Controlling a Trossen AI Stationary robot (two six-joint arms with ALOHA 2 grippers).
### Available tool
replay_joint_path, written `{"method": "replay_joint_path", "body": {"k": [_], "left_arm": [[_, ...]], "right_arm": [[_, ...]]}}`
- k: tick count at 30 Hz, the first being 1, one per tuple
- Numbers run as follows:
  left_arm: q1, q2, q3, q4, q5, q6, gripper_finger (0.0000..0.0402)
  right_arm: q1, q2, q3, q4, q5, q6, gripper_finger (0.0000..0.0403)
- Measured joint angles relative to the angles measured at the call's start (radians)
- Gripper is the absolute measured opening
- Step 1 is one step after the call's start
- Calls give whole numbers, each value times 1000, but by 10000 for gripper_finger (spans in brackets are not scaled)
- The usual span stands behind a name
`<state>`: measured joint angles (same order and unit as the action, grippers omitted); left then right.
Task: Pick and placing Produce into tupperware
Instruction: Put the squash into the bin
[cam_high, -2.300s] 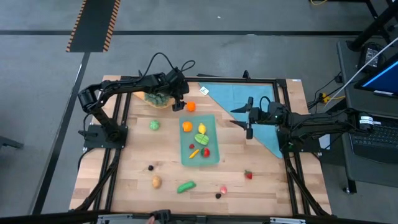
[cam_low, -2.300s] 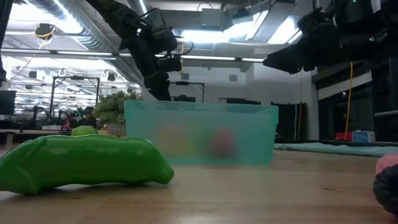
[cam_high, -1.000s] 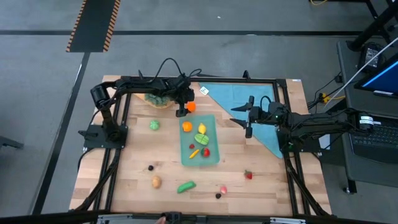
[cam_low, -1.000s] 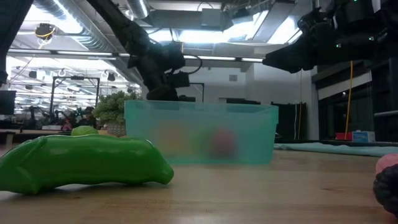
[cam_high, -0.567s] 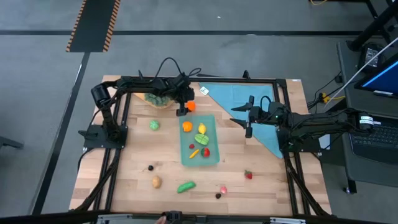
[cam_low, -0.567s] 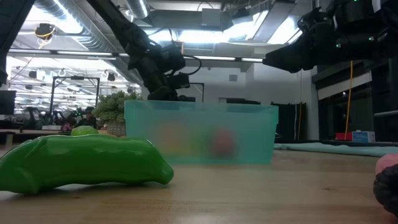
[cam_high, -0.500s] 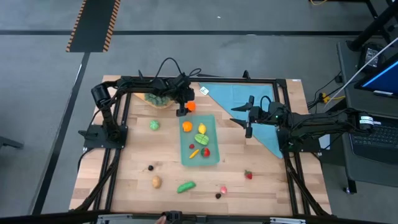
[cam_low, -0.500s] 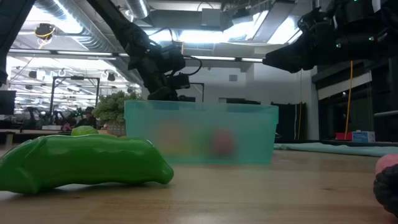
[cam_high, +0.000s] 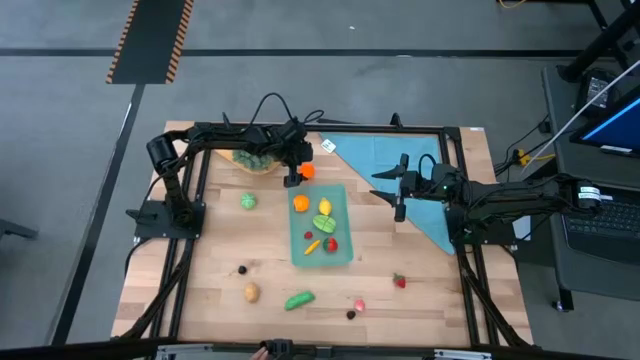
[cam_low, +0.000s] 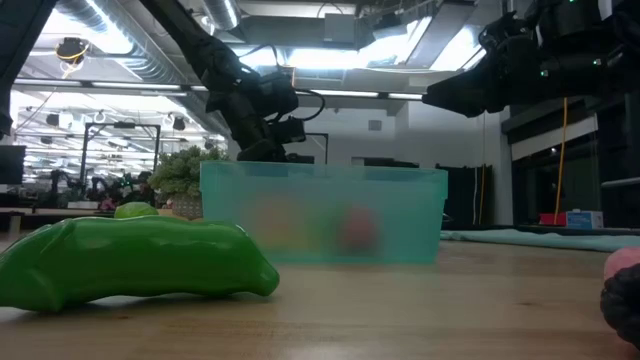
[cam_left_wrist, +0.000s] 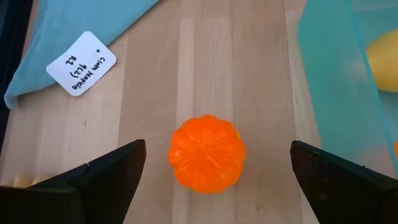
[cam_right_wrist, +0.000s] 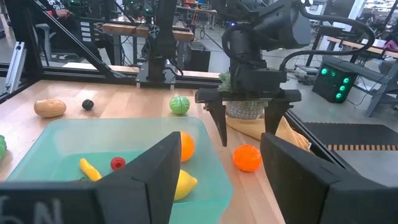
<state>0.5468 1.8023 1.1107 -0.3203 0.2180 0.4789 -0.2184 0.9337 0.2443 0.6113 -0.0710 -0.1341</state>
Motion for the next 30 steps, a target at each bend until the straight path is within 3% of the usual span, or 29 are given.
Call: {"method": "replay_joint_path", "body": {"k": [8,30], "left_arm": [[2,0,0,-4,-75,-32,391],[10,51,-1,-6,-43,-27,391]], "right_arm": [[0,0,0,0,0,1,221],[0,0,0,0,0,1,221]]}}
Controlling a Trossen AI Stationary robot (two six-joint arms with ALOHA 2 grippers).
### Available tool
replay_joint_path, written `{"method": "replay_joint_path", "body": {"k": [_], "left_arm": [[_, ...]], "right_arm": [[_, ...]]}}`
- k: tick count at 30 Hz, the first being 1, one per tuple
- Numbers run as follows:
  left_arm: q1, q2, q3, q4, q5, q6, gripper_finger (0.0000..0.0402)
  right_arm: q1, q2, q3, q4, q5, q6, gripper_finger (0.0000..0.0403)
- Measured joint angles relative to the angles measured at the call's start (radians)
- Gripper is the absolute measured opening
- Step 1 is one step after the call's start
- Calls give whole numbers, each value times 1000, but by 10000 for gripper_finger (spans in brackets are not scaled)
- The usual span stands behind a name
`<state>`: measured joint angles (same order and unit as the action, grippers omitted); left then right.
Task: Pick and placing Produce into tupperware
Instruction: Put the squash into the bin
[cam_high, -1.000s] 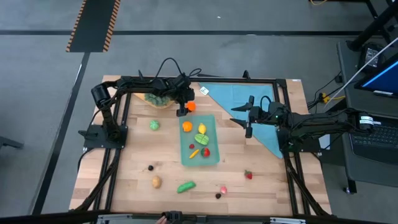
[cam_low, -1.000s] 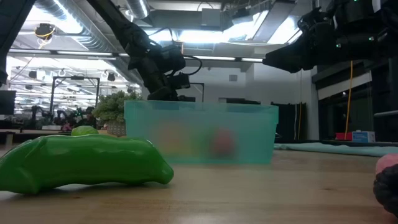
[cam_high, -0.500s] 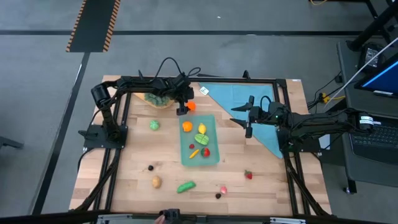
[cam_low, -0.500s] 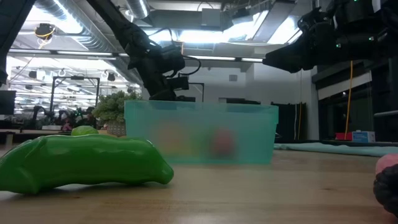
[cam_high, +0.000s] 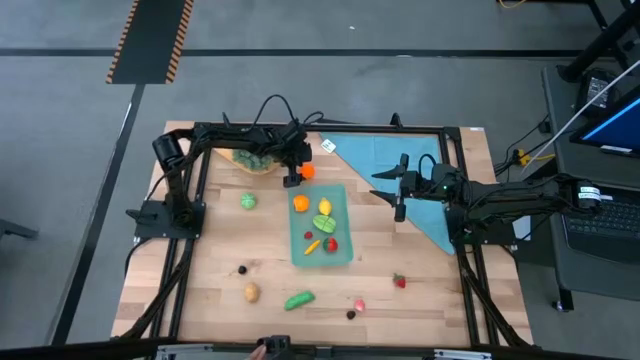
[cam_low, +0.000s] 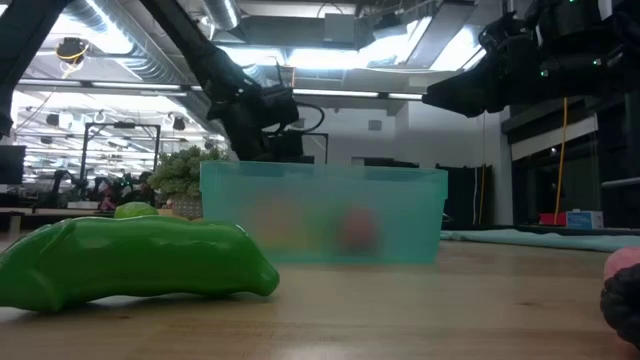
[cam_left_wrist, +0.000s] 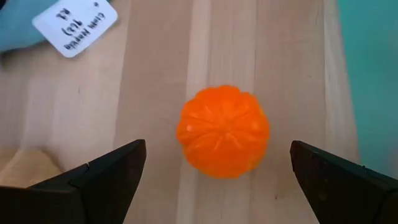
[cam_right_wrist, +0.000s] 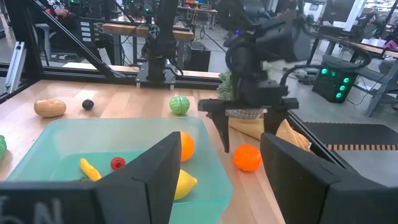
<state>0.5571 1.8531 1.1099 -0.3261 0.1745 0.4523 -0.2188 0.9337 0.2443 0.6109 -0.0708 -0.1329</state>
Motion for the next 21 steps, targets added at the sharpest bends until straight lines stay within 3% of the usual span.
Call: {"method": "replay_joint_path", "body": {"k": [21], "left_arm": [[-7,21,1,30,-5,3,391]], "right_arm": [[0,0,0,0,0,-1,221]]}}
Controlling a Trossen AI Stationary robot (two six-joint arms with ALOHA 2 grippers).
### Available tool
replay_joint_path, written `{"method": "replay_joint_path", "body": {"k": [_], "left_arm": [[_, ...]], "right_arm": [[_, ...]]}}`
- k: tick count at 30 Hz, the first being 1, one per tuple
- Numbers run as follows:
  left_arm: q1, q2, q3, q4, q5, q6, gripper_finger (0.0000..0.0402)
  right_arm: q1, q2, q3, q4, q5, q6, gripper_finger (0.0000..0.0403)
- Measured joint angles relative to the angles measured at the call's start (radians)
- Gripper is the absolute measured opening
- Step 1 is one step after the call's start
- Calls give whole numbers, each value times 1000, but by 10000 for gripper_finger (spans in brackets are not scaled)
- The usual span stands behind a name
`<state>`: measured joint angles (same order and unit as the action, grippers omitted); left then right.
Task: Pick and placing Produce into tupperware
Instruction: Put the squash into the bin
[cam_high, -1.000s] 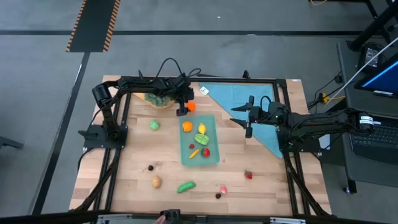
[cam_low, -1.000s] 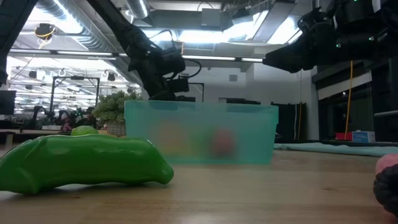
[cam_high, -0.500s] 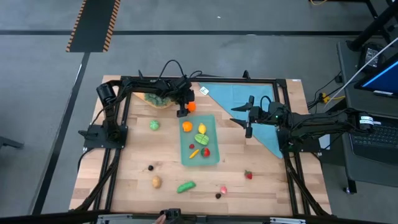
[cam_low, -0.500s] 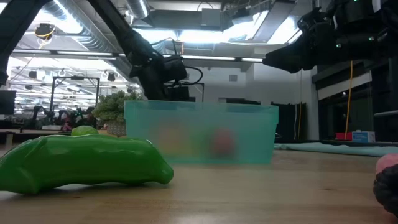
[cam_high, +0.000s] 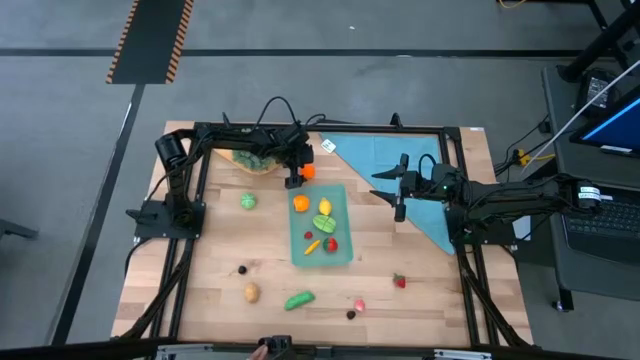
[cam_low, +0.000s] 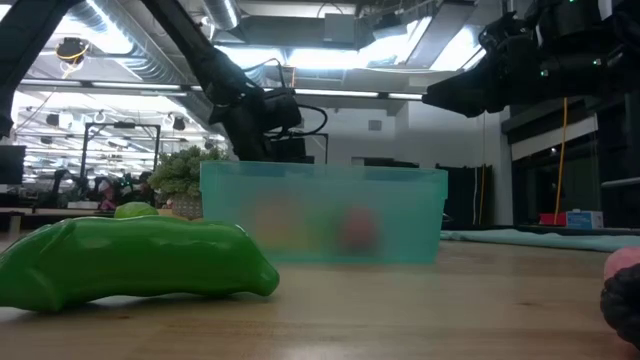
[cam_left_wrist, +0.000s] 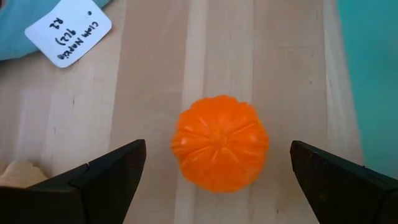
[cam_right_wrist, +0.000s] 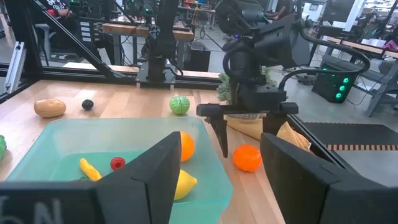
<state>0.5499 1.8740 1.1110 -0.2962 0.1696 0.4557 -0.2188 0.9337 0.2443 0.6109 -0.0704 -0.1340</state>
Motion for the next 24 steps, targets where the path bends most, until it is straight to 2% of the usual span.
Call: {"method": "replay_joint_path", "body": {"k": [24], "left_arm": [[0,5,0,20,5,0,391]], "right_arm": [[0,0,0,0,0,-1,221]]}}
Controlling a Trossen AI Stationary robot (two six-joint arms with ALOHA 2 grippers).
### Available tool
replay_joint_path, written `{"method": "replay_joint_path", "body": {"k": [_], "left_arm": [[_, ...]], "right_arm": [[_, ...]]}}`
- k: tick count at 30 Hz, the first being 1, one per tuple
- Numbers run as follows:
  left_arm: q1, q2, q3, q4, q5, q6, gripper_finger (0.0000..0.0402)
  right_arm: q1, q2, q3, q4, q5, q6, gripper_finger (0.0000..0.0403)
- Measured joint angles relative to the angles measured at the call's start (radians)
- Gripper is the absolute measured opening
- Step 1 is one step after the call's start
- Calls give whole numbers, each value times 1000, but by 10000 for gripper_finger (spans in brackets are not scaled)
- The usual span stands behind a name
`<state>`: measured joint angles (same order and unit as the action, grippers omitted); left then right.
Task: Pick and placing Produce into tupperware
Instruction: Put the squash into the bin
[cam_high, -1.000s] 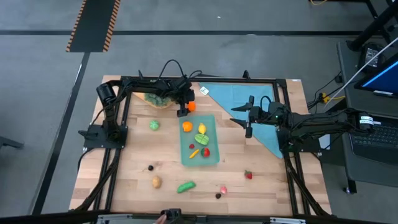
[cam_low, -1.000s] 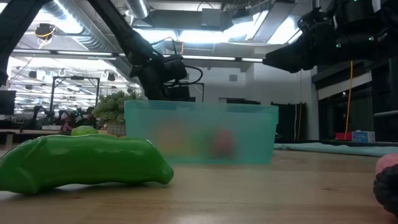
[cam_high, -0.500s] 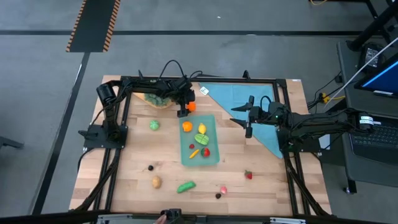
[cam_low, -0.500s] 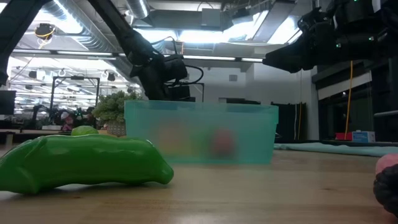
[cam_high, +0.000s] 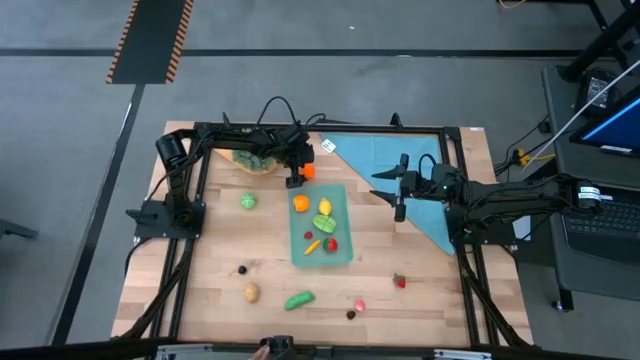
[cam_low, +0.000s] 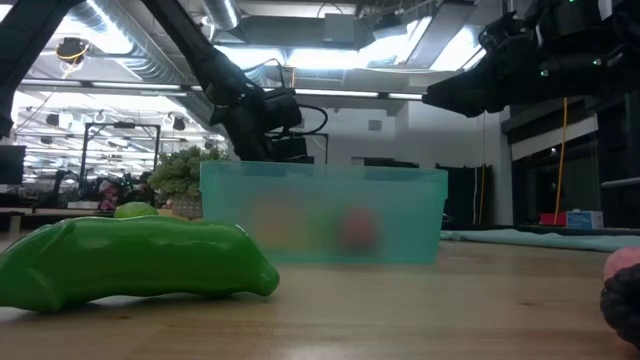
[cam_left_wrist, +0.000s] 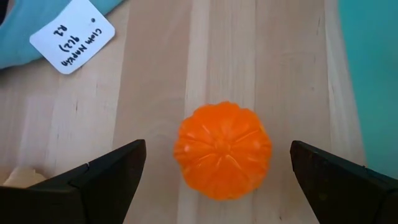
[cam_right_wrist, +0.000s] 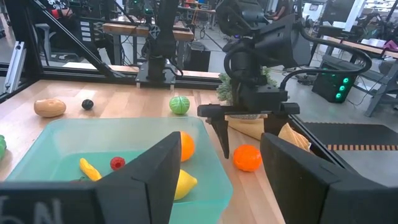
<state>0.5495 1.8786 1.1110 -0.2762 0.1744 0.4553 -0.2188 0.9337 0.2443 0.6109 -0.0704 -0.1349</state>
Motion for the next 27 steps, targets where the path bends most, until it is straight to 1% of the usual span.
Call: {"method": "replay_joint_path", "body": {"k": [15,27], "left_arm": [[-10,0,0,1,0,-1,387],[-10,1,0,-4,0,-1,321]], "right_arm": [[0,0,0,0,0,0,221],[0,0,0,-1,0,0,221]]}}
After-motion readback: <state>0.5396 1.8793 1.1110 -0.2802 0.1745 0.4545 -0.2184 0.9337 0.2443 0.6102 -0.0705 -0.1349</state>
